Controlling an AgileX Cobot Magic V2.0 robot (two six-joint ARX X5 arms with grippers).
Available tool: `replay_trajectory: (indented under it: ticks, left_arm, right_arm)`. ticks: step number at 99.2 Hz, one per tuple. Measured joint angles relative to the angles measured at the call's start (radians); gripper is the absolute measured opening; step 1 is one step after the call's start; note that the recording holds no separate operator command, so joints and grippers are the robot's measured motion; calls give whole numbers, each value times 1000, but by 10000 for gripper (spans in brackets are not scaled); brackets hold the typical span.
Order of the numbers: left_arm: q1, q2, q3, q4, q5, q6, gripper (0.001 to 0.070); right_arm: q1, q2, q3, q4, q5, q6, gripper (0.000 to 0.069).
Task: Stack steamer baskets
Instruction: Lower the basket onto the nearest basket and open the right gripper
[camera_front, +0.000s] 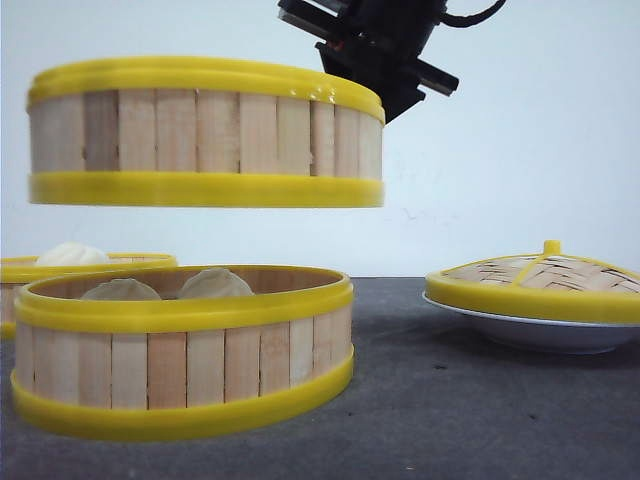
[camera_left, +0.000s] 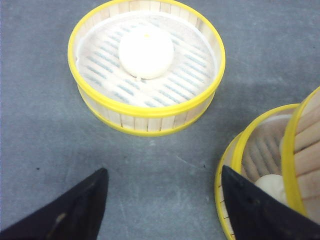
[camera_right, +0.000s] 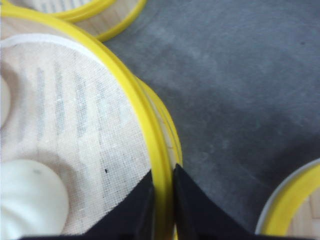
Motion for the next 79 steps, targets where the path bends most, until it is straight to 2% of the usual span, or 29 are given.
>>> replay_trajectory:
  ticks: [79]
  left_arm:
    - [0, 0, 0, 0, 0, 0, 435]
  right_arm:
    - [6, 125, 0, 74, -2, -4, 29]
